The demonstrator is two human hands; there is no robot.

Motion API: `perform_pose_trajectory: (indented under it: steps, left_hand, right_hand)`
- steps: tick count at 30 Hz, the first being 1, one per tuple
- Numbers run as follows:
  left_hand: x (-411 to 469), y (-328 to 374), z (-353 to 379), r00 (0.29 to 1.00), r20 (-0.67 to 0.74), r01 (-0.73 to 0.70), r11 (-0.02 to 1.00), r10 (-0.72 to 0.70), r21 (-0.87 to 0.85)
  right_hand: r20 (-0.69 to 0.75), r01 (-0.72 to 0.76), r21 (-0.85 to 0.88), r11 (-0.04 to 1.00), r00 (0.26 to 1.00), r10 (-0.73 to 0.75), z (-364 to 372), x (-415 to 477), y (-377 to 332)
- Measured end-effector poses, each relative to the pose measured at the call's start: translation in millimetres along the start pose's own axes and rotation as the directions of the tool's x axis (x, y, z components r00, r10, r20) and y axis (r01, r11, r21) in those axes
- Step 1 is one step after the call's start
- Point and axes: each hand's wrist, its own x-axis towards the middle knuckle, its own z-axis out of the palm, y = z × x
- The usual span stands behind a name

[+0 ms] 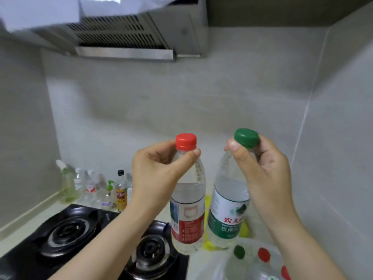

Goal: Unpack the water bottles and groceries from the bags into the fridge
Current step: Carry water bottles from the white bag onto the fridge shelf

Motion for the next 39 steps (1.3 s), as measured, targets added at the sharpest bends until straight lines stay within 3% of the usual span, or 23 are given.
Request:
perform_pose_trajectory:
  steps: [10, 15, 25, 39]
  left_hand:
    - [35, 72, -40, 0.970, -0.043, -0.226, 0.955, 0.238, 0.190]
    - [33, 102, -52, 0.949, -0.087, -0.262, 0.914, 0.302, 0.309]
    - [-10, 140, -75, 0.882, -0.245, -0.193, 0.784, 0.402, 0.590]
    - [-99, 237, -152, 0.755, -0.341, -0.044, 0.563, 0.560, 0.825]
  right_hand:
    - [0.115, 0.120, 0.166, 0.979, 0.983, -0.140, 49, 50, -50]
    - [0.196, 0.119, 0.303, 0.946, 0.963, -0.184, 68, 65, -62]
    - [0.426, -0.049, 0.550, 0.834, 0.875, -0.229, 109, 59, -79]
    - [0.502, -0.174, 0.752, 0.636, 0.777, -0.380, 204, -13, -165]
